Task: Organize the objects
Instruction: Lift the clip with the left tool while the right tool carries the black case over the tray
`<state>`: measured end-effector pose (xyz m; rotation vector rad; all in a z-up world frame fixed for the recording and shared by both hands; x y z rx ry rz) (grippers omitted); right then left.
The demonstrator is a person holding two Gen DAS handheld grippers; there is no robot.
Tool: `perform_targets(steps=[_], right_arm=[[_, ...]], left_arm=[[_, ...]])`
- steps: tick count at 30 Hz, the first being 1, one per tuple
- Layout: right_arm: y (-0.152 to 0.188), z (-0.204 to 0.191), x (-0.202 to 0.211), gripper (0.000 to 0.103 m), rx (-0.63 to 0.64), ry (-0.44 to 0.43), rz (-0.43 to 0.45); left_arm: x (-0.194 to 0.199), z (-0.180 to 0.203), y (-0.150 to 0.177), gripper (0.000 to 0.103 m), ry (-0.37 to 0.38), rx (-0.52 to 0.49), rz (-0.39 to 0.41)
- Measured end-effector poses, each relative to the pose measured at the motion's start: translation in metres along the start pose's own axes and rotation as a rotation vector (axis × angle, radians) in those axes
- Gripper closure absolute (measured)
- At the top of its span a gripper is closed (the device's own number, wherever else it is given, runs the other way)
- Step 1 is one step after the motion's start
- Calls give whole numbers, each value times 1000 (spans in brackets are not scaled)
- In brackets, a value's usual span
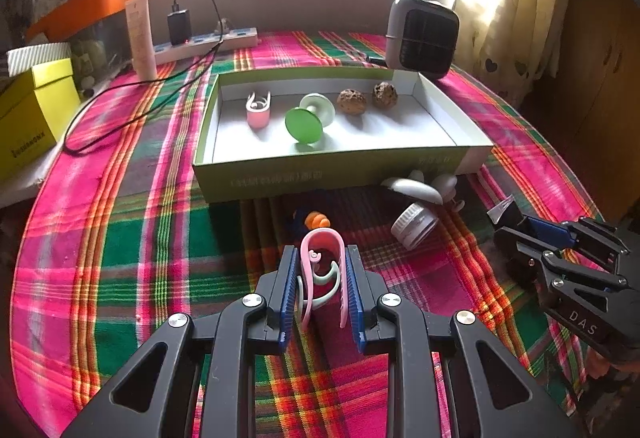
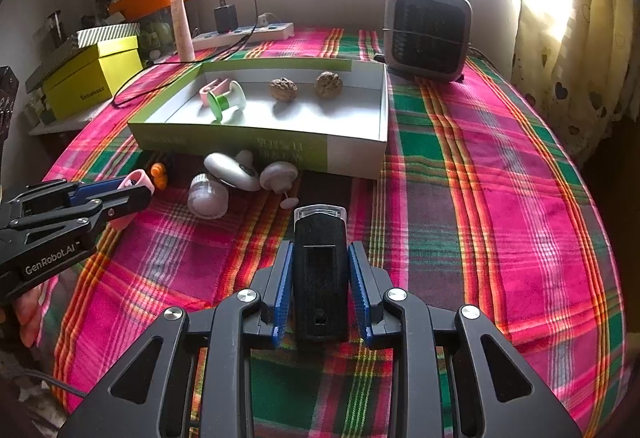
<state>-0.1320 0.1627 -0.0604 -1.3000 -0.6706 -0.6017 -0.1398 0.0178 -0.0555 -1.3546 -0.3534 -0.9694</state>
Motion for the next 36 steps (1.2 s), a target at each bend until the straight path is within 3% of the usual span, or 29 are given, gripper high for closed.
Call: perform_targets(steps=[20, 36], right_arm=[[-35, 0, 8, 75, -16, -19, 44], [-73, -2, -10, 75, -14, -31, 46]], left_arm=[[12, -15, -35, 82, -18, 13, 54], [-5, -36, -72, 82, -28, 37, 61]])
Point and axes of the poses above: each gripper's, at about its wrist camera, not at the fingertips, and x roughly against the way its jaws point, z to its right, y to its underside, the point moved 10 cm from there along -x, roughly the way its jaws point, and after that the axes turned 12 degrees about y, right-handed, at the moved point
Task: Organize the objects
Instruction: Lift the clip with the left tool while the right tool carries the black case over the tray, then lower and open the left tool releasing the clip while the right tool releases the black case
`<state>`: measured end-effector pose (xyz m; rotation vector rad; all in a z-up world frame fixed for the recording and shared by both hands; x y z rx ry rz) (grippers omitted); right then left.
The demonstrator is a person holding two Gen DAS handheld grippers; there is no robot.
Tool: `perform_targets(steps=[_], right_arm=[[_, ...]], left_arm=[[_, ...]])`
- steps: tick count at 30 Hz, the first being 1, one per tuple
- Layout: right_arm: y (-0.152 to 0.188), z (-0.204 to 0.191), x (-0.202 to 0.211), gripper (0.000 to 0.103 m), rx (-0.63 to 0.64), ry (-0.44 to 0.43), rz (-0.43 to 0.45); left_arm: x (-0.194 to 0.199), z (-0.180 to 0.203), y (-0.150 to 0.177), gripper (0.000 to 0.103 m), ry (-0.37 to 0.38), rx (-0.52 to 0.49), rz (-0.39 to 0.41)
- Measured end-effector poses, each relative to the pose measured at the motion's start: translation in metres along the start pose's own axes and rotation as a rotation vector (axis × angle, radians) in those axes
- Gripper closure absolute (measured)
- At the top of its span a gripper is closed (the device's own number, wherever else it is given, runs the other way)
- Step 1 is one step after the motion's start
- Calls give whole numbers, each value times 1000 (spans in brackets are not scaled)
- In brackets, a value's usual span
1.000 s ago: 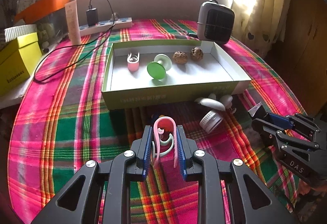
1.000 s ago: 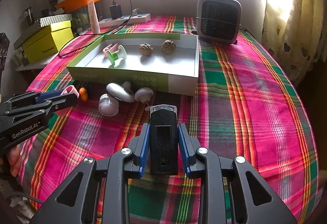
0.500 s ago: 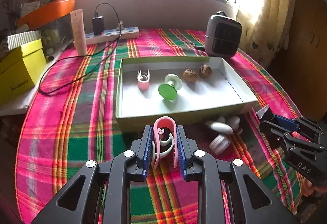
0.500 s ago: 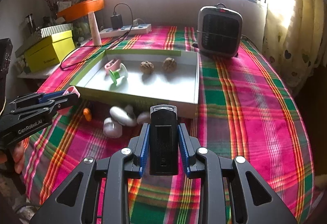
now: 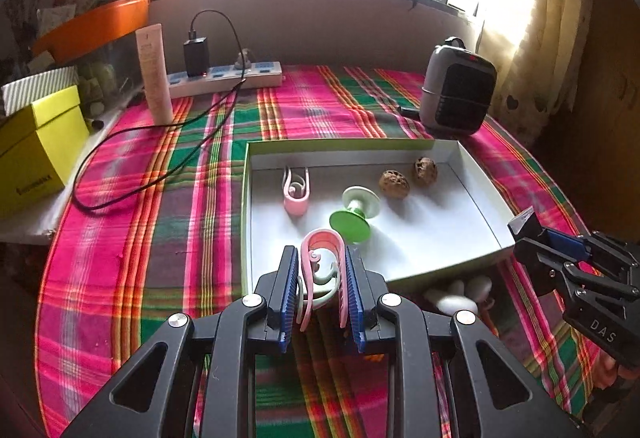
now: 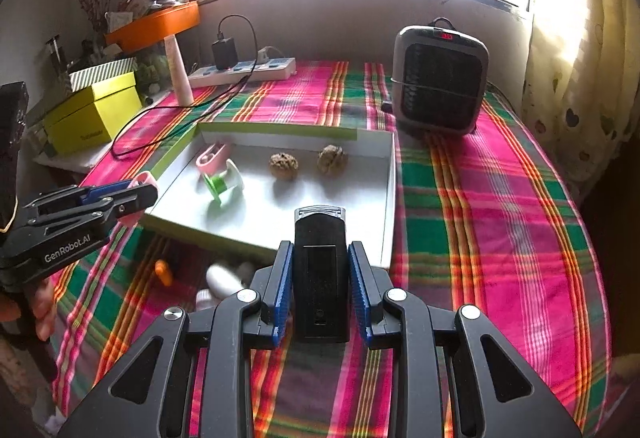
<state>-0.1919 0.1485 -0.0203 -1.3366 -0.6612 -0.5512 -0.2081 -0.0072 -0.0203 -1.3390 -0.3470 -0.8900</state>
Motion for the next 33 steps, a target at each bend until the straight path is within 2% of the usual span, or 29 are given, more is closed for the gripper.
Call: perform_targets(steps=[16, 33], right_arm=[[-22, 1, -25, 75, 1, 5, -21], [-45, 14, -68, 75, 10, 90, -57]], left_arm=[[-17, -14, -19, 82, -9, 19, -11], [-43, -27, -18, 82, -20, 37, -53]])
Point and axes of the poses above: each gripper's, at about its wrist camera, not at the fingertips, and x roughly against the way its jaws point, z to its right, y to its underside, the point moved 10 cm from there along -x, roughly the way its jaws point, and after that the axes turned 12 degrees about y, right-handed, at the moved point
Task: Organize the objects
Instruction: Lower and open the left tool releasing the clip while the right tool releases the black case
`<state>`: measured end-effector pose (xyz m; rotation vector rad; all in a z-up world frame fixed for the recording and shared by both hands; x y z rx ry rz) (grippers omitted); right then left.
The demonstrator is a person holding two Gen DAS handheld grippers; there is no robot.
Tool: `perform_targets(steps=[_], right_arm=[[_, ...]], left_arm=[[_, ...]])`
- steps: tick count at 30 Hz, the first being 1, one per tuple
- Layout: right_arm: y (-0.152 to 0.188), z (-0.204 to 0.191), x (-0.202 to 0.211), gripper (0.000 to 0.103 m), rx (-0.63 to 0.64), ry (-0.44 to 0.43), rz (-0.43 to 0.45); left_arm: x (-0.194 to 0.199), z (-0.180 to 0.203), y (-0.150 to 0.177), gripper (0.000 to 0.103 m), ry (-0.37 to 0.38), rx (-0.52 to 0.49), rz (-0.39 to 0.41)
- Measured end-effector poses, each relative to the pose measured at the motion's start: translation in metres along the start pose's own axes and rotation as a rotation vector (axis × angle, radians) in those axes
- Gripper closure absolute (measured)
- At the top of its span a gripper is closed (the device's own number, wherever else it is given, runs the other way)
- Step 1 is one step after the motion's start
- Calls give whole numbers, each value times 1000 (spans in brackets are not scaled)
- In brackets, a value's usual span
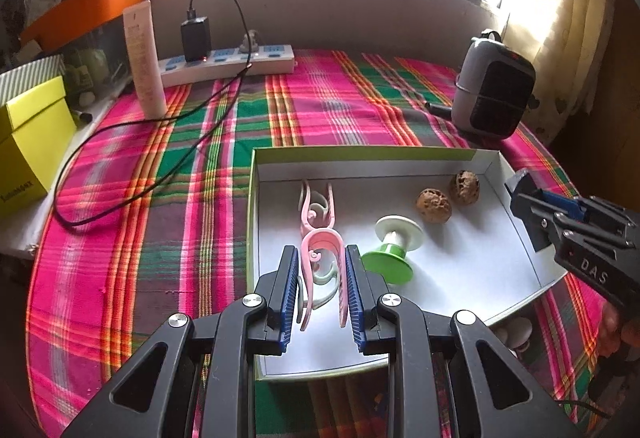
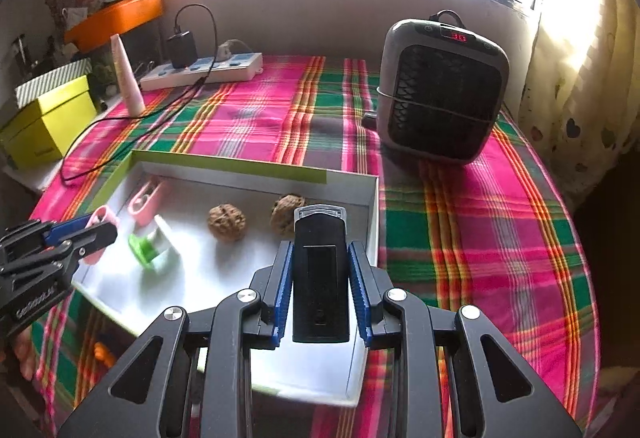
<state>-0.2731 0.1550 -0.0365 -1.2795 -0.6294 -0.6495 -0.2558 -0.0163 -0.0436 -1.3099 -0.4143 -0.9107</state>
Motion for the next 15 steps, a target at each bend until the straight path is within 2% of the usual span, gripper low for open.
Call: perform_targets(steps=[7, 15], right_arm=[[-6, 1, -16, 75, 4, 29, -17], [-7, -3, -25, 75, 3, 14, -23]], left_arm=[[-8, -5, 2, 82, -7, 11, -15], [-12, -4, 0, 82, -8, -3, -11]])
Point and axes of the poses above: each gripper's, at about its wrist camera, not at the fingertips, and x roughly against the way its jaws point, z to its right, y to its underside, the point moved 10 cm from there along -x, roughly the way its jaws point, and after that the axes turned 12 degrees about y, right-handed, at the moved point
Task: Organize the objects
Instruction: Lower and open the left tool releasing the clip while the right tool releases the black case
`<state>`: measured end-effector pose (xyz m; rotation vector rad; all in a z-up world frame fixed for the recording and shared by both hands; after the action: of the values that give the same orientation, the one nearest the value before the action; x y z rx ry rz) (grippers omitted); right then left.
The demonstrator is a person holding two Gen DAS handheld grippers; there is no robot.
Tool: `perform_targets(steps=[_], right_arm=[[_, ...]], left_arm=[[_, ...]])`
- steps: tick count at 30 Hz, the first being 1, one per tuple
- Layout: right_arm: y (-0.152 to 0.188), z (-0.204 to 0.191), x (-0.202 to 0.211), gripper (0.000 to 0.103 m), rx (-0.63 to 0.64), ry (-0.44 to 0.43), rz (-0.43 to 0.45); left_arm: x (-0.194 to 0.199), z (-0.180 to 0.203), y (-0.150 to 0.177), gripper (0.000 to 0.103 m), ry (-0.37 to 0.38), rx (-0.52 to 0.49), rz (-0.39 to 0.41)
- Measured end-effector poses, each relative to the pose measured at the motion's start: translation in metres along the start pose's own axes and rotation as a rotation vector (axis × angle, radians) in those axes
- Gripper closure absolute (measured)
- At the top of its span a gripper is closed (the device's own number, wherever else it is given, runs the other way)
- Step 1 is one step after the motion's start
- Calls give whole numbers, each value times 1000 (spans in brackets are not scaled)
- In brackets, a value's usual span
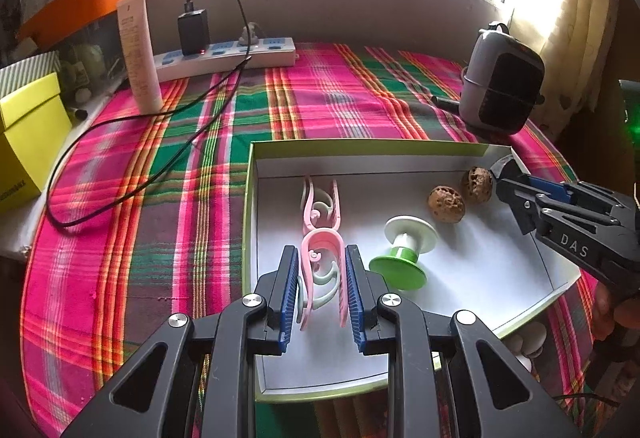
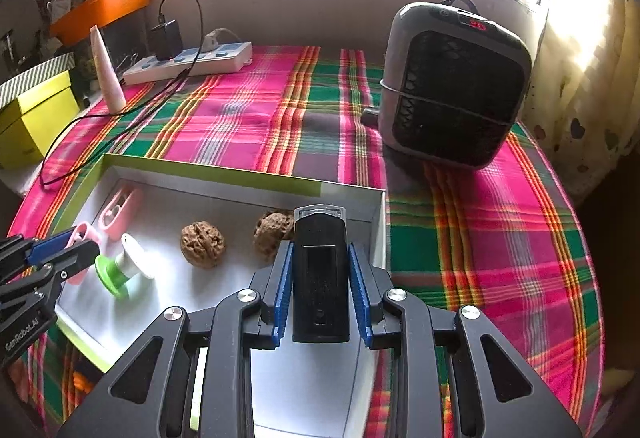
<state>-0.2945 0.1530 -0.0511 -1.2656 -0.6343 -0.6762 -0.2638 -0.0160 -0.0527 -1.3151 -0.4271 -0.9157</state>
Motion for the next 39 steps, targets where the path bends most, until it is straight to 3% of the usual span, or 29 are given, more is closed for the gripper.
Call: perform_targets(steps=[14, 39], right_arm=[[-2, -7, -10, 75, -40, -60, -22], [-1, -15, -13, 74, -9, -34, -21]], left_arm=[[-7, 4, 1, 82, 2, -15, -12], [-8, 3, 0, 82, -4, -17, -7]])
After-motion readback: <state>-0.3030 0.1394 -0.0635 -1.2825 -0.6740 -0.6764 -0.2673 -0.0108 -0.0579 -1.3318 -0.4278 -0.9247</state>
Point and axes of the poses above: each gripper's, at about its wrist camera, not at the fingertips, and x roughly against the way its jaws point, z to its right, y to its underside, the point moved 10 cm from there along -x, roughly the way its jaws point, and after that the axes turned 12 degrees about y, right-handed, at the moved point
